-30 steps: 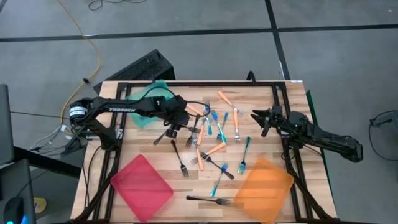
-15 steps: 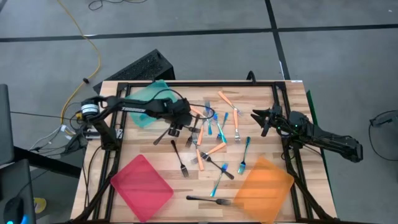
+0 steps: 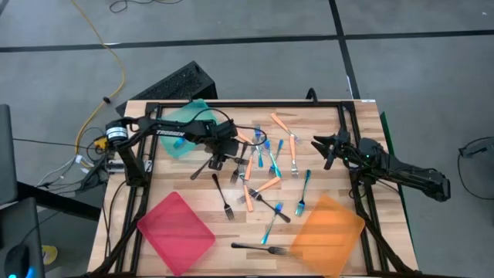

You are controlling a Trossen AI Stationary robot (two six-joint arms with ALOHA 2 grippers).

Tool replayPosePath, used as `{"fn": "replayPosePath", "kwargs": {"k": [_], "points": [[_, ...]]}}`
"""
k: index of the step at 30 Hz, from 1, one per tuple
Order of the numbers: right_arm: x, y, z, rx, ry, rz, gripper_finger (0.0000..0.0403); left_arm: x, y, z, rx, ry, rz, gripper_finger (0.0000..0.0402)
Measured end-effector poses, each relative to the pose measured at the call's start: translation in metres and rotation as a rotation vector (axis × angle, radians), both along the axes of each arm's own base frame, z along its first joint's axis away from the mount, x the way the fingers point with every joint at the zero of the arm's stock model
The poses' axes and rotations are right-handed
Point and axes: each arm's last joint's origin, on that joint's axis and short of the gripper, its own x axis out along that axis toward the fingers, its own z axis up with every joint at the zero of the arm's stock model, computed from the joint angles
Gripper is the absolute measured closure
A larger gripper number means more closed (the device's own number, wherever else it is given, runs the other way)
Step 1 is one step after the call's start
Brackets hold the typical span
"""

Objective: Sort silverware by color (type)
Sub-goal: Put the black fork into the orange bin

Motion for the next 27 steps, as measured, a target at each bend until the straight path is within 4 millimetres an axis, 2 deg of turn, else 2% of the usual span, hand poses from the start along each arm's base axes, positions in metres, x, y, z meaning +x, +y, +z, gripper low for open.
{"fn": "replayPosePath", "kwargs": {"k": [6,13,17,23,27], "points": [[0.0,0.0,0.0,-0.001,0.0,-0.001,0.0248,0.0,0.002,-0.02,-0.022,0.086,-0.007,0.025],[0.0,0.0,0.0,0.013,-0.007,-0.003,0.0248,0.001,0.002,-0.026,-0.034,0.106,0.0,0.0259],[0.0,0.0,0.0,0.013,-0.007,-0.003,0.0248,0.0,0.003,-0.027,-0.038,0.113,0.015,0.0295],[0.0,0.0,0.0,0.013,-0.007,-0.003,0.0248,0.0,0.002,-0.028,-0.034,0.122,0.022,0.0387],[0.0,0.0,0.0,0.013,-0.007,-0.003,0.0248,0.001,0.003,-0.028,-0.025,0.111,0.05,0.0397]]}}
